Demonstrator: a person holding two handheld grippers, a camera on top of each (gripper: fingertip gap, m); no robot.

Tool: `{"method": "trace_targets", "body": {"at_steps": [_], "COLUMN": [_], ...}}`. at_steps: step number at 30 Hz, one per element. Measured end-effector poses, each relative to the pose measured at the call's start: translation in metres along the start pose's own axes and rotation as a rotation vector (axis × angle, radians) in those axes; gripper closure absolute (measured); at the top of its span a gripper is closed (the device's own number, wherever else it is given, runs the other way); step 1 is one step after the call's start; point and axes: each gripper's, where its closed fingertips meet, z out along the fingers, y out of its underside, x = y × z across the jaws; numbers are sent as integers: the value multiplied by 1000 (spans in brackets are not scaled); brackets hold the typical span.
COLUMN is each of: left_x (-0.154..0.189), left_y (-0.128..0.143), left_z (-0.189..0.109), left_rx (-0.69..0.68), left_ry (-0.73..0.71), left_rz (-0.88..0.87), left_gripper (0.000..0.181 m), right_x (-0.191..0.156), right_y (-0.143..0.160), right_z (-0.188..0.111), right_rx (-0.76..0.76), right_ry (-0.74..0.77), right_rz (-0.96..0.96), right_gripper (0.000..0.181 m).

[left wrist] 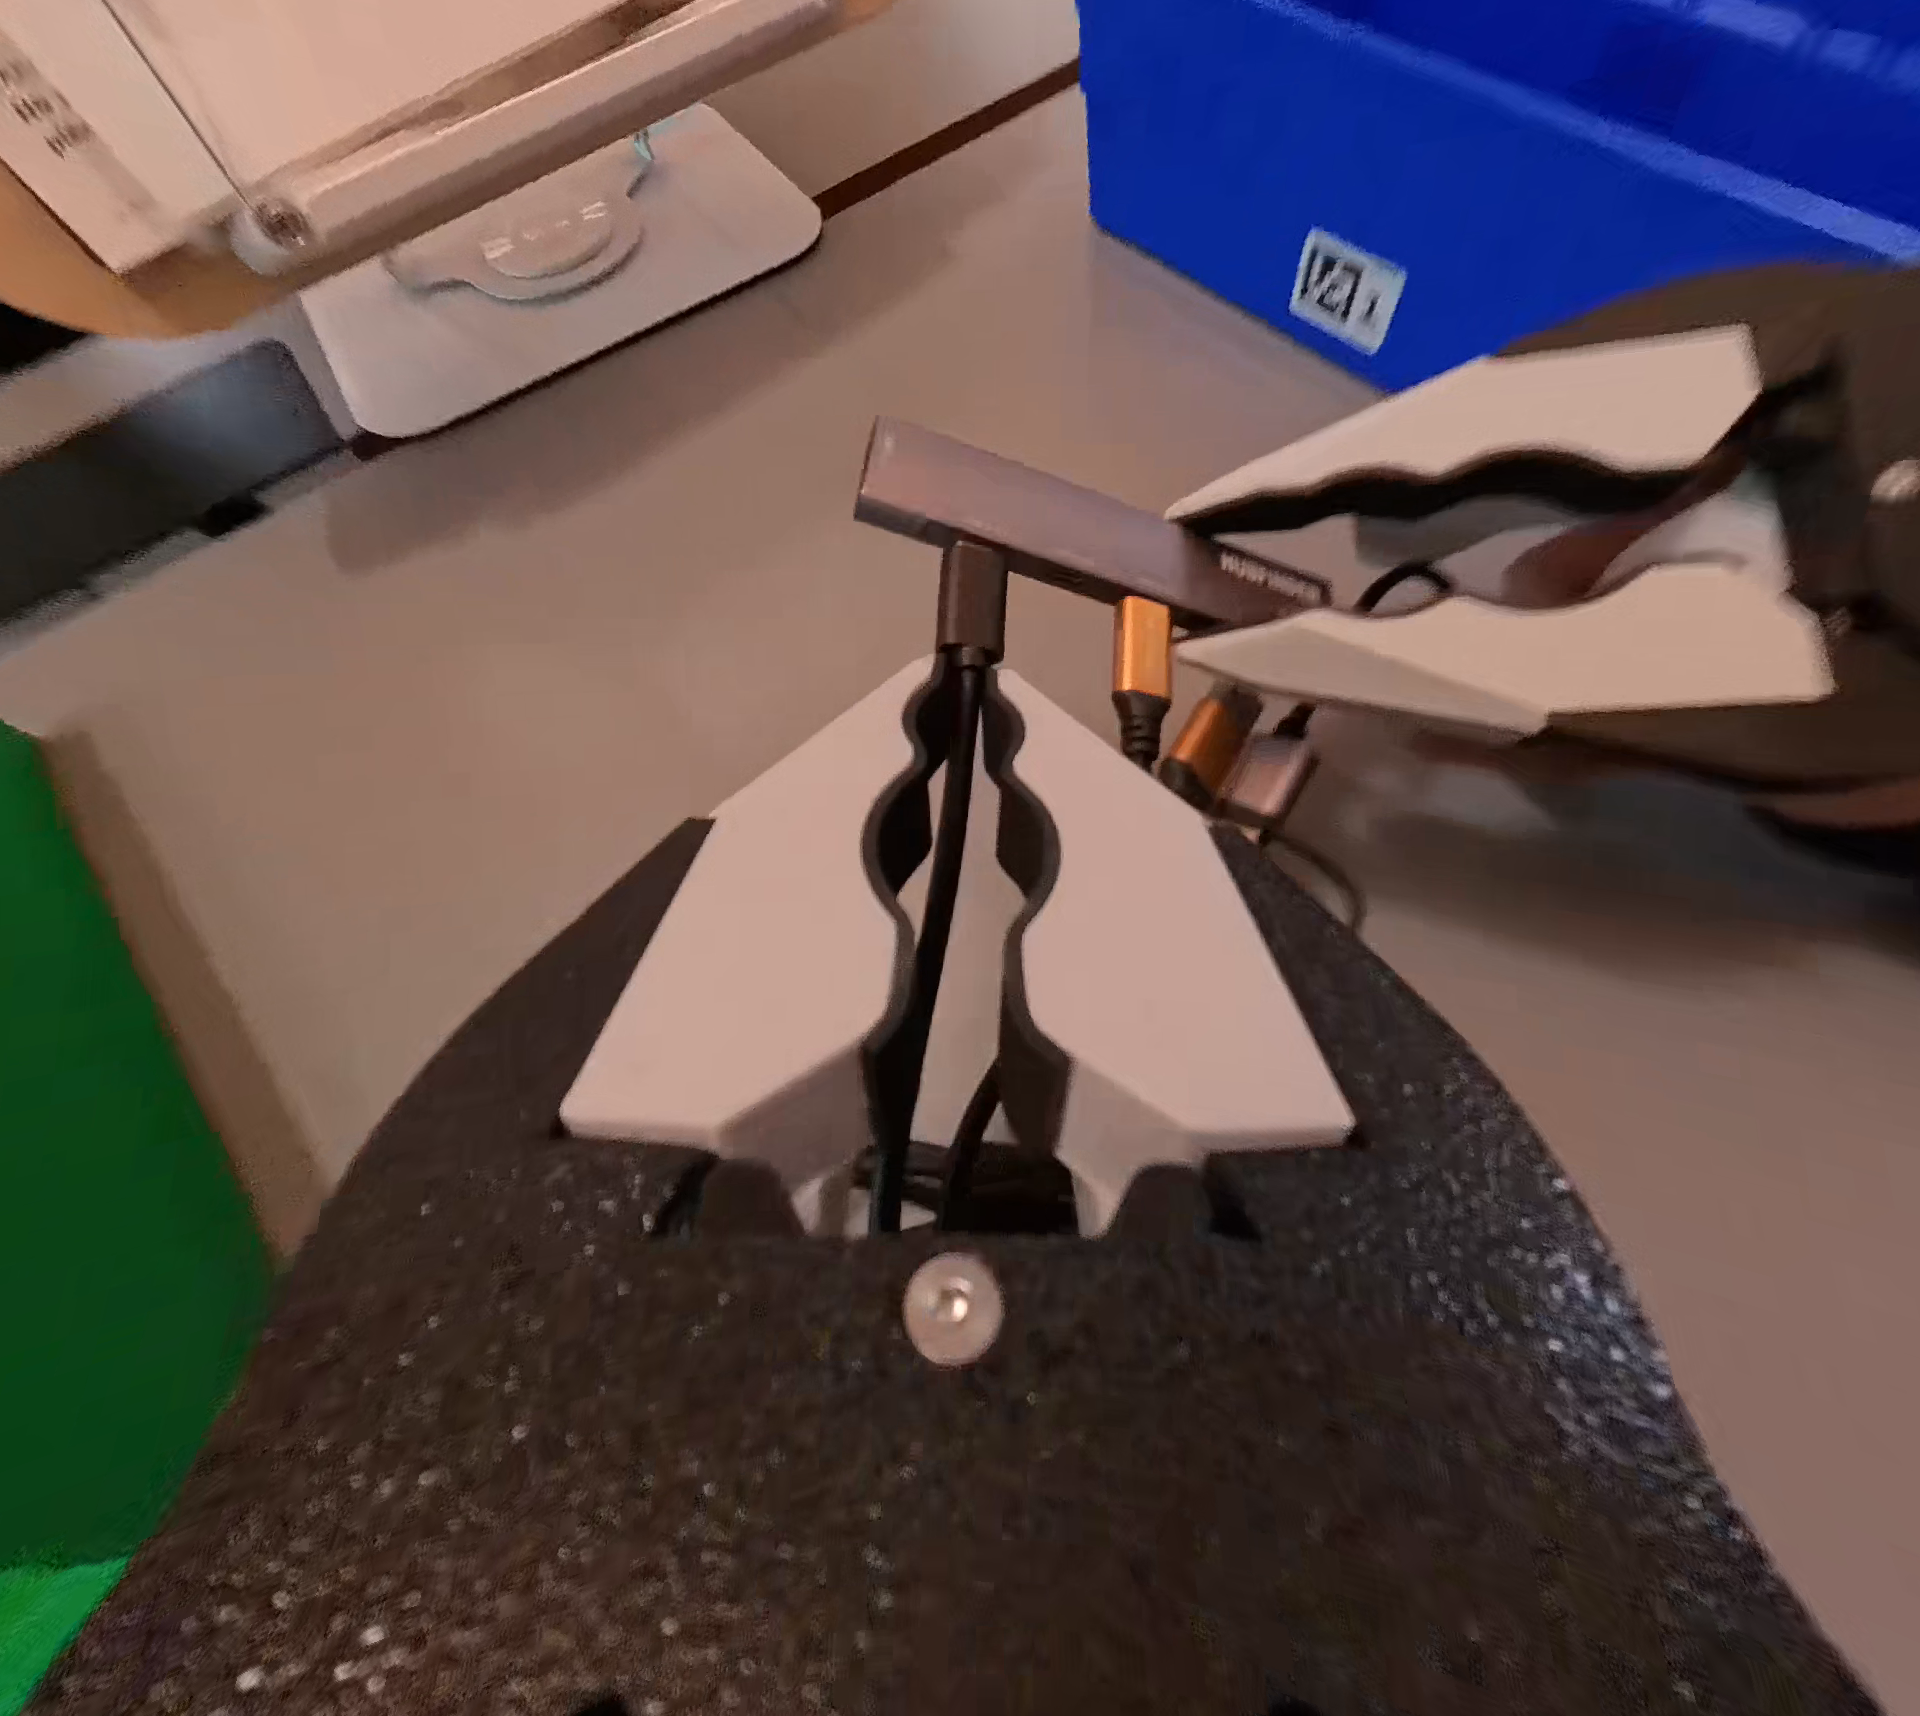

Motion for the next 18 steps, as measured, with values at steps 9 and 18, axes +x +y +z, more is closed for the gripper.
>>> {"method": "trace_targets", "body": {"at_steps": [9, 18], "left_x": [5, 13], "left_y": [-2, -12], "left_z": [-2, -6], "left_rx": [109, 148], "left_ry": [264, 326], "left_rz": [-433, -468], "left_gripper": [180, 180], "right_x": [8, 6], "right_y": [-3, 1], "right_z": [2, 7], "right_rx": [53, 3], "right_ry": [85, 64], "right_rz": [-117, -106], "right_gripper": [149, 158]}}
